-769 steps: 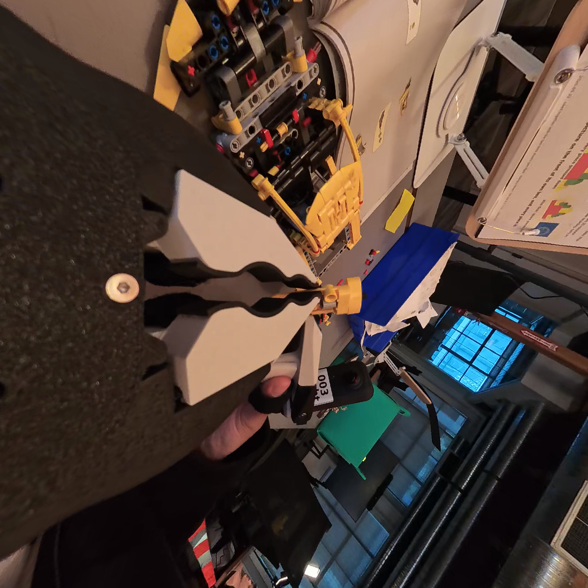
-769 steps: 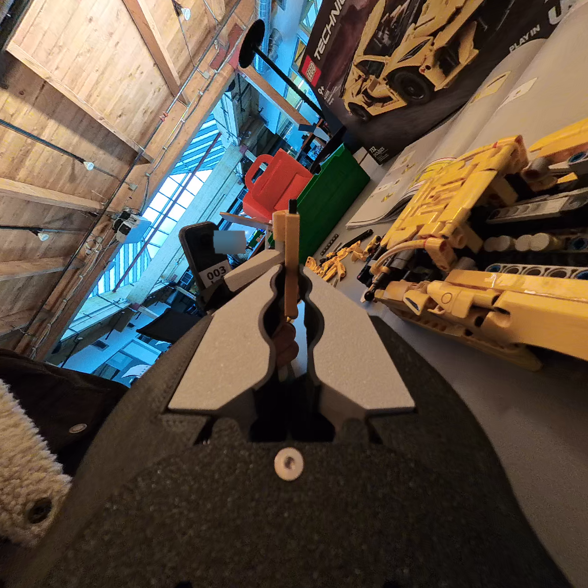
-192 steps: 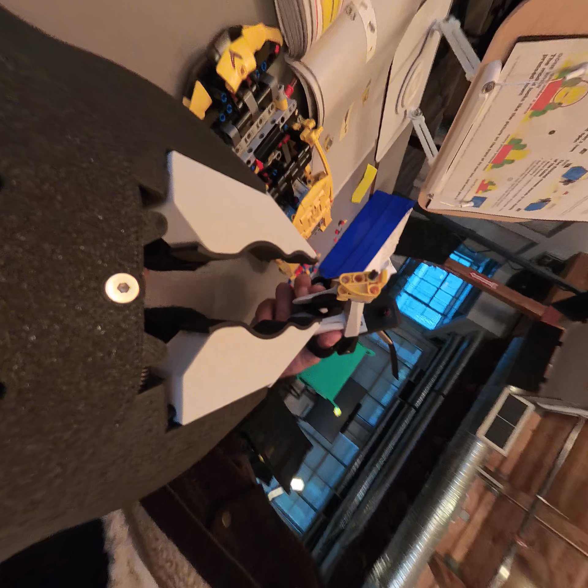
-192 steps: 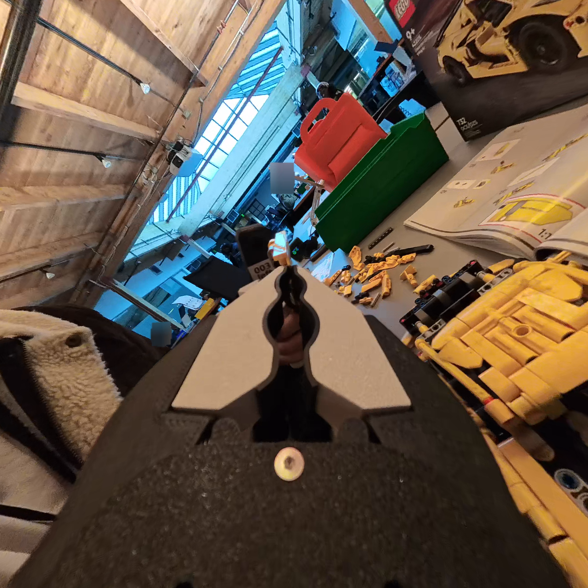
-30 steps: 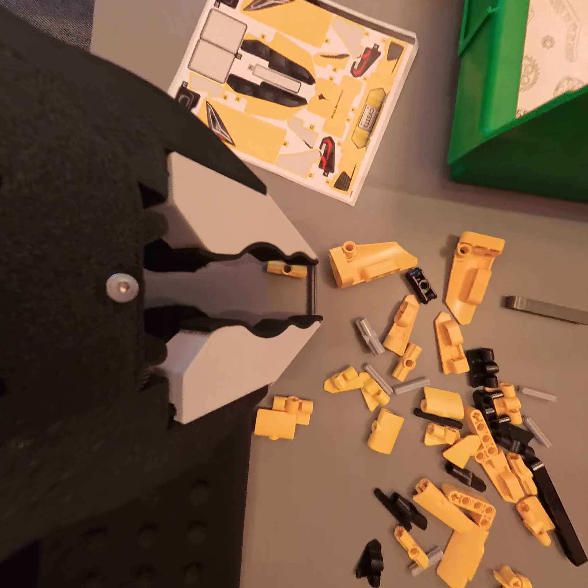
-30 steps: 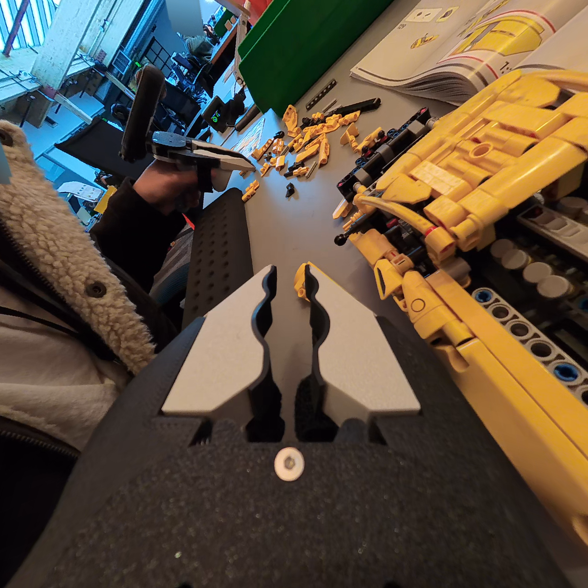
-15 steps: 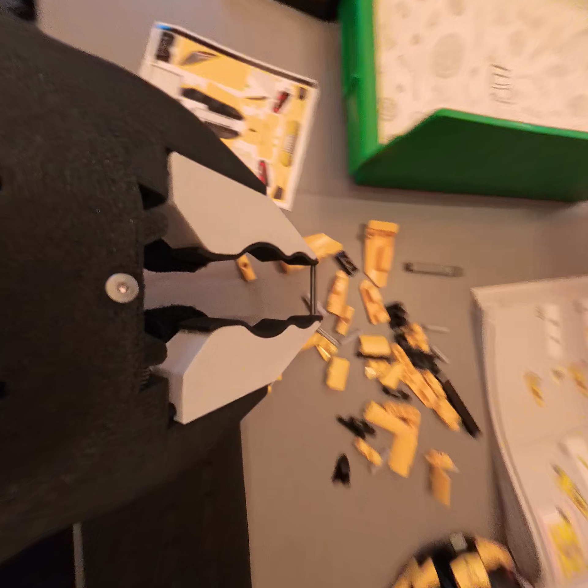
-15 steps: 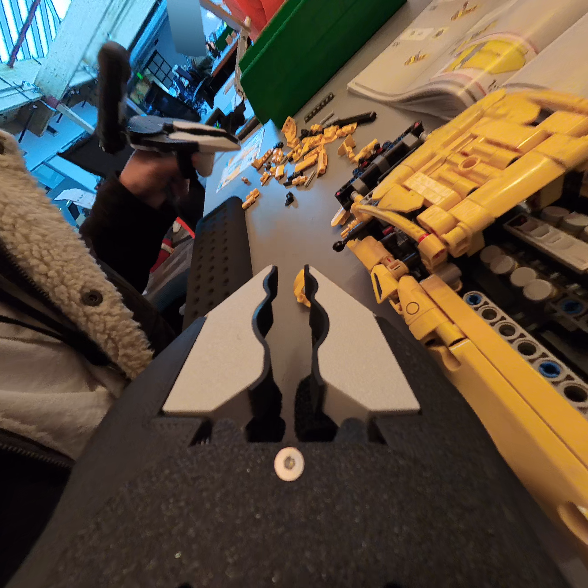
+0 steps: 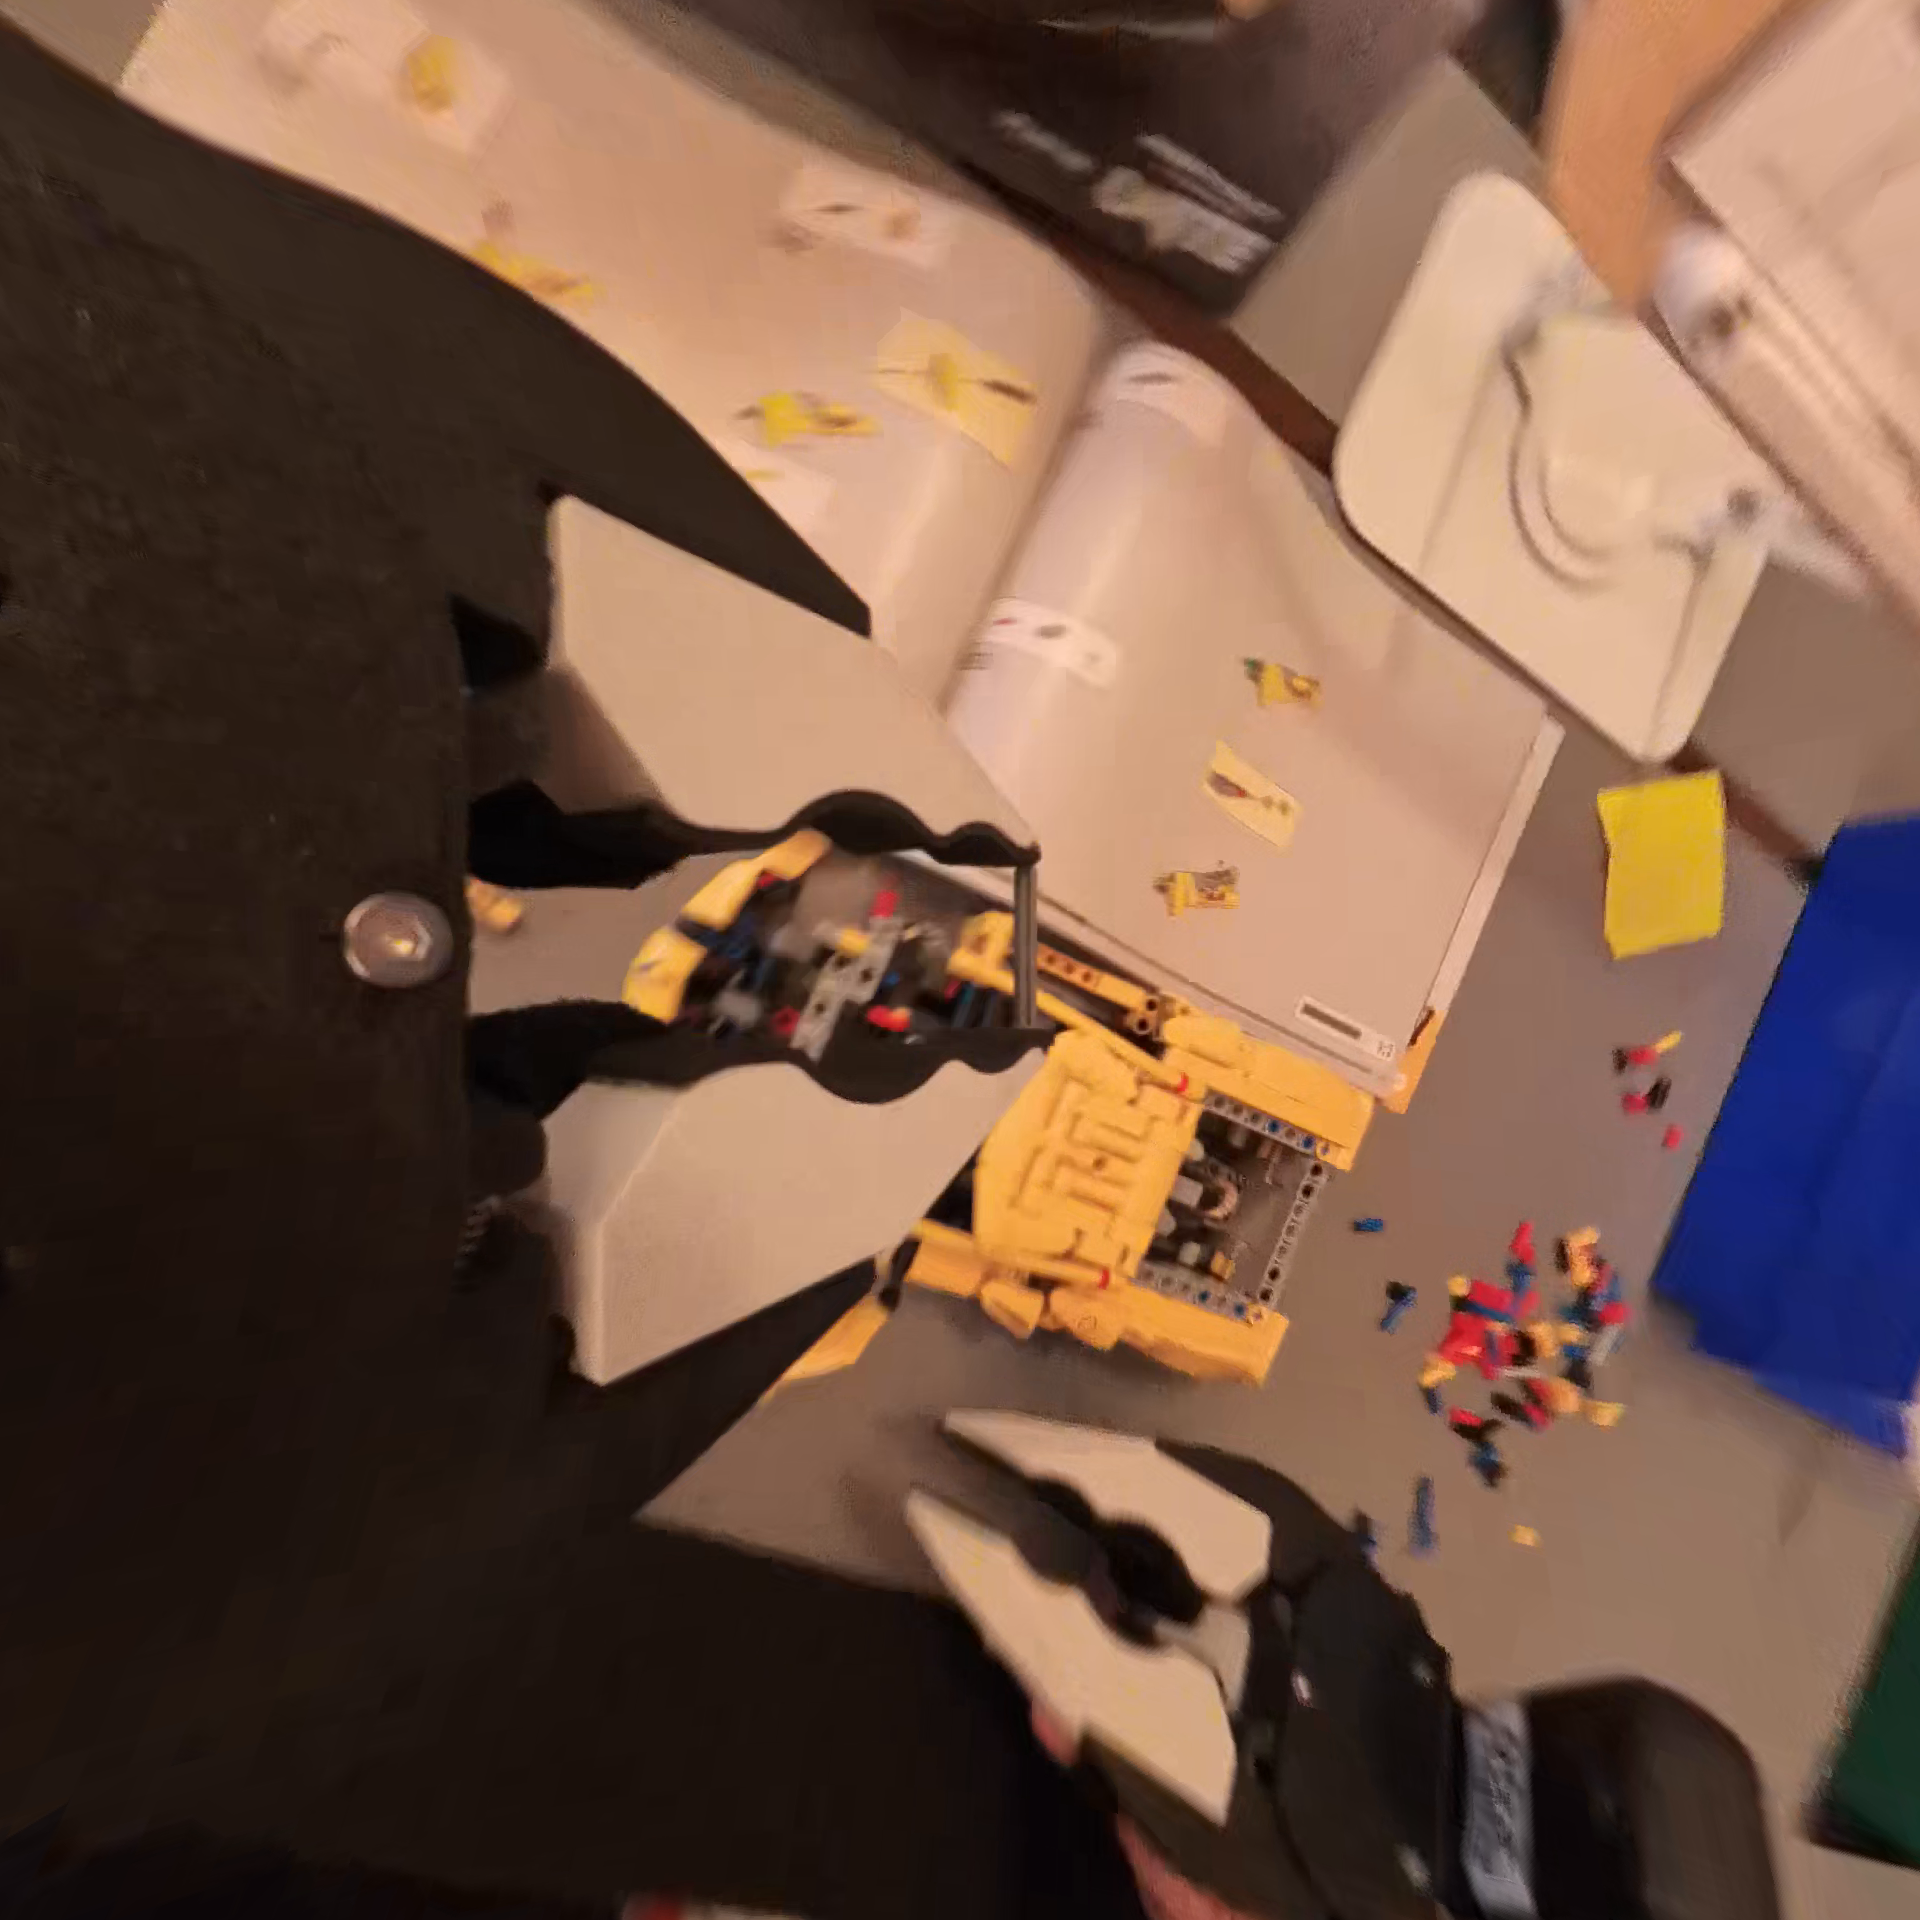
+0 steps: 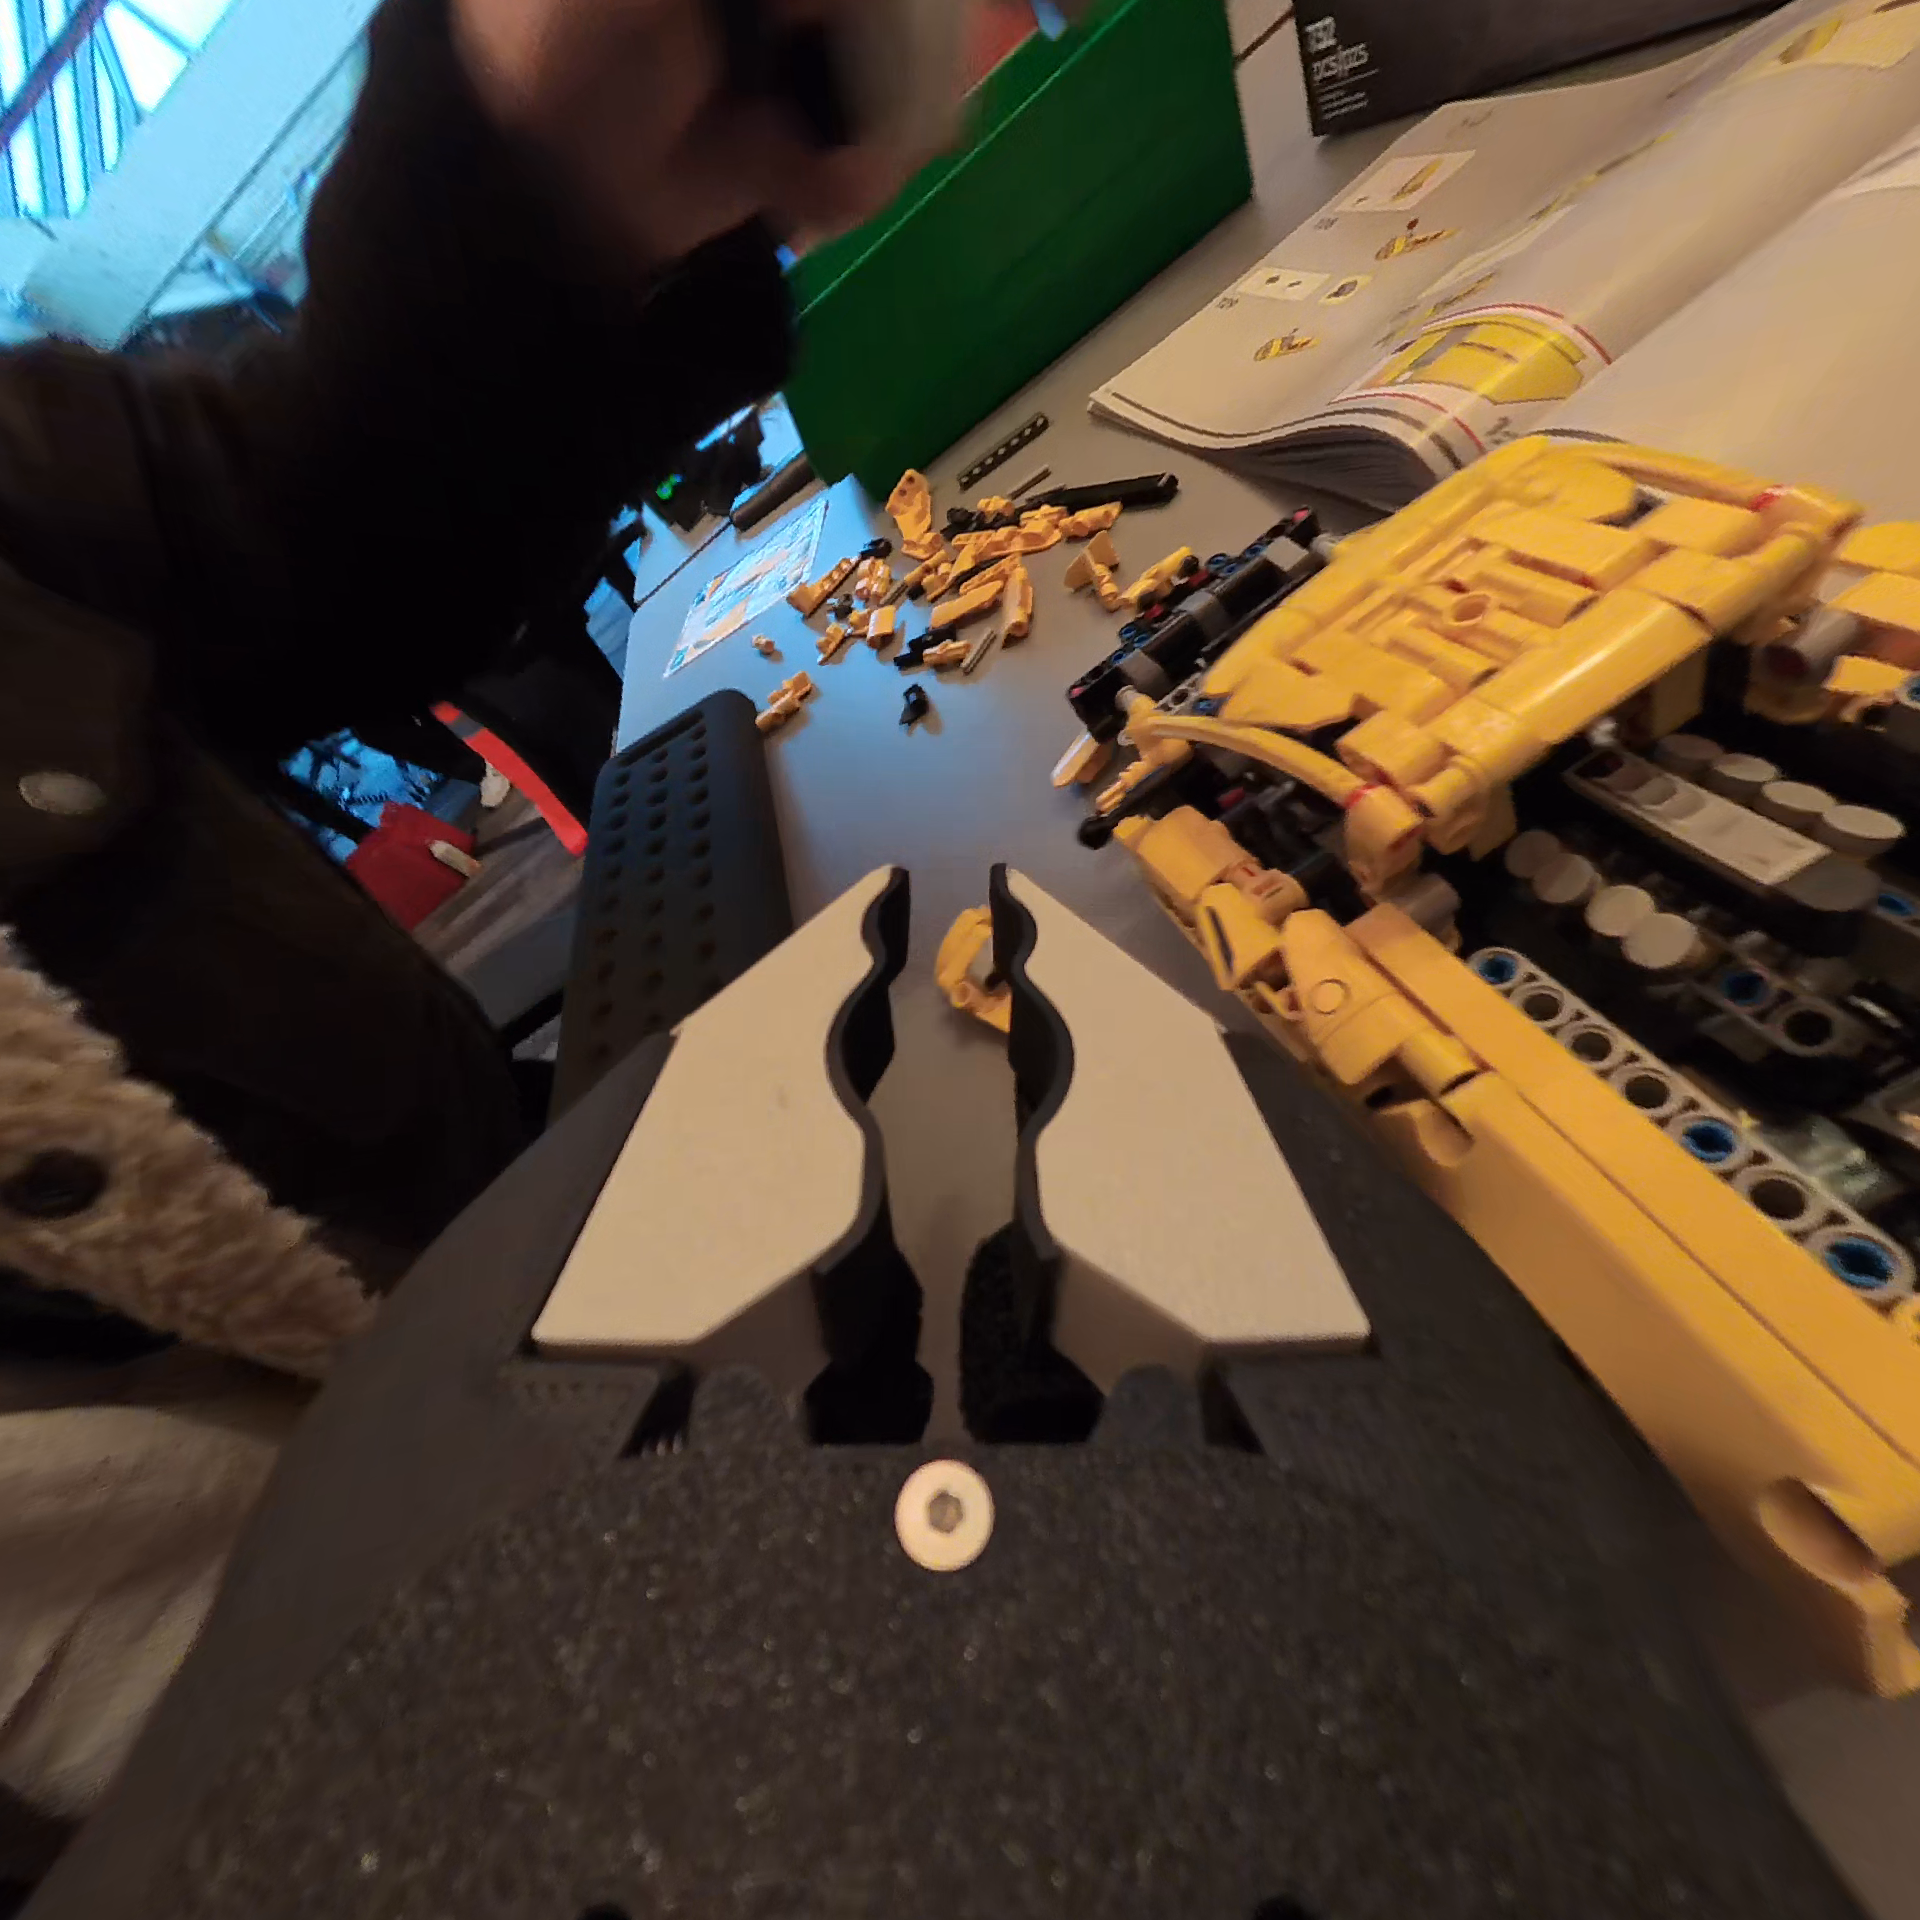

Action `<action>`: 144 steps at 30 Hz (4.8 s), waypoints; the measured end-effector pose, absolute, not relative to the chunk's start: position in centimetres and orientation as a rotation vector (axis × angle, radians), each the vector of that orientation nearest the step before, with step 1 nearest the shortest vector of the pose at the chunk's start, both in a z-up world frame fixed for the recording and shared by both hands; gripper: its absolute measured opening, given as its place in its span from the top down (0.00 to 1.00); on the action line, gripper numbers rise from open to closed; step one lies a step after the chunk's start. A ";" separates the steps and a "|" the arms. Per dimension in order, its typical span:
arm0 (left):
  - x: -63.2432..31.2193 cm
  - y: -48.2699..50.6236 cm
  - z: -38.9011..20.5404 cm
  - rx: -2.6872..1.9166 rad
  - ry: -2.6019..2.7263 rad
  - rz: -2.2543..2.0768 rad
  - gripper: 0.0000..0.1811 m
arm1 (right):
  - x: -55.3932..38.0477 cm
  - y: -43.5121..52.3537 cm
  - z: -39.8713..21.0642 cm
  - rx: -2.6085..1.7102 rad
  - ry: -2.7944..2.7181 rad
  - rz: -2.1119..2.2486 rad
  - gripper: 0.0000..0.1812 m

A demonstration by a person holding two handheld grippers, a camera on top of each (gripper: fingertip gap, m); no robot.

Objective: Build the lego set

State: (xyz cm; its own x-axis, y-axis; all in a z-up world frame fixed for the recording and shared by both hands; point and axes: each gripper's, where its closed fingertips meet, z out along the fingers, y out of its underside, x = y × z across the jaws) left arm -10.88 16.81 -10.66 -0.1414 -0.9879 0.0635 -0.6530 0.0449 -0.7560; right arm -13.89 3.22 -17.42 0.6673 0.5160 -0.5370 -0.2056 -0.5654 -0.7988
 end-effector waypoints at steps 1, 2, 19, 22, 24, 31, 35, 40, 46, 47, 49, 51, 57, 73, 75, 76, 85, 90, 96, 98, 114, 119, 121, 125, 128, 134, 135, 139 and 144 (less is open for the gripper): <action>-8.9 16.8 -11.5 -1.584 1.930 -0.852 0.83 | -14.1 3.1 -17.4 -1.948 -0.257 0.974 0.92; -7.2 16.7 -12.2 -1.503 2.026 -0.819 0.83 | -14.3 2.9 -17.3 -1.944 -0.270 0.974 0.92; 5.9 9.5 -21.4 -0.143 3.007 -0.998 0.83 | -13.7 2.4 -15.2 -1.814 -0.160 1.184 0.92; 5.7 9.7 -23.1 0.013 3.089 -0.919 0.83 | -13.6 2.3 -14.7 -1.784 -0.139 1.230 0.91; 5.8 10.0 -23.7 0.109 3.106 -0.880 0.83 | -13.5 2.3 -14.4 -1.763 -0.122 1.267 0.91; 6.0 10.8 -24.5 0.453 3.074 -0.661 0.83 | -13.2 2.1 -13.9 -1.727 -0.090 1.322 0.91; 6.0 10.9 -24.4 0.697 3.003 -0.475 0.83 | -13.3 2.1 -13.9 -1.727 -0.084 1.338 0.91; 6.1 10.9 -24.4 0.886 2.951 -0.336 0.83 | -13.3 2.1 -14.0 -1.728 -0.084 1.335 0.90; 6.9 11.6 -24.4 0.900 2.977 -0.247 0.83 | -13.3 1.9 -13.6 -1.708 -0.080 1.354 0.90; 6.9 11.5 -24.5 0.892 2.987 -0.250 0.83 | -13.3 1.9 -13.6 -1.703 -0.078 1.358 0.90; 6.8 11.4 -24.5 0.901 2.989 -0.252 0.83 | -13.2 1.9 -13.4 -1.695 -0.074 1.369 0.90; 6.8 11.1 -24.5 0.904 2.992 -0.263 0.83 | -13.2 1.8 -13.3 -1.689 -0.073 1.376 0.90; 6.8 10.6 -24.5 0.906 3.002 -0.278 0.83 | -13.2 1.8 -13.4 -1.689 -0.073 1.385 0.90; 6.9 10.7 -24.5 0.890 3.021 -0.288 0.83 | -13.3 1.8 -13.4 -1.690 -0.073 1.393 0.90; 6.9 10.7 -24.5 0.891 3.019 -0.281 0.83 | -13.3 1.8 -13.4 -1.689 -0.074 1.393 0.90; 6.9 10.7 -24.5 0.892 3.019 -0.279 0.83 | -13.3 1.8 -13.4 -1.690 -0.074 1.393 0.90; 6.7 12.7 -18.6 0.347 2.896 -0.326 0.83 | -11.6 2.2 -13.1 -1.649 -0.004 1.362 0.90; -0.2 13.8 -10.6 -0.336 2.666 -0.481 0.83 | -11.9 2.5 -14.0 -1.724 -0.046 1.246 0.90; -15.1 12.2 -12.1 -1.433 2.230 -0.706 0.83 | -12.5 2.9 -16.1 -1.866 -0.143 1.027 0.90; -18.4 9.3 -13.7 -1.623 2.000 -0.992 0.83 | -12.7 3.0 -16.7 -1.903 -0.179 0.963 0.90; -23.7 4.8 -23.1 -1.638 2.152 -0.839 0.83 | -14.7 3.1 -20.4 -2.067 -0.477 0.660 0.91; -24.0 4.1 -24.3 -1.469 2.355 -0.802 0.83 | -14.9 3.0 -20.2 -2.041 -0.524 0.629 0.91; -24.0 4.1 -24.4 -1.393 2.412 -0.781 0.83 | -14.5 3.2 -19.8 -2.027 -0.490 0.632 0.91; -23.9 3.9 -24.2 -1.056 2.484 -0.726 0.83 | -14.5 3.1 -19.8 -2.030 -0.475 0.663 0.91; -24.3 4.0 -24.2 -1.036 2.511 -0.682 0.83 | -14.9 2.9 -20.0 -2.033 -0.506 0.654 0.91; -24.9 4.4 -24.3 -1.170 2.468 -0.708 0.82 | -15.3 2.7 -20.1 -2.041 -0.522 0.675 0.91; -24.9 4.5 -24.3 -1.163 2.454 -0.716 0.82 | -15.4 2.7 -20.1 -2.042 -0.524 0.677 0.91; -24.9 5.2 -24.2 -1.169 2.440 -0.671 0.79 | -15.6 2.6 -20.4 -2.052 -0.537 0.679 0.91; -25.3 6.3 -22.7 -1.329 2.343 -0.746 0.72 | -15.7 2.4 -20.6 -2.062 -0.548 0.679 0.91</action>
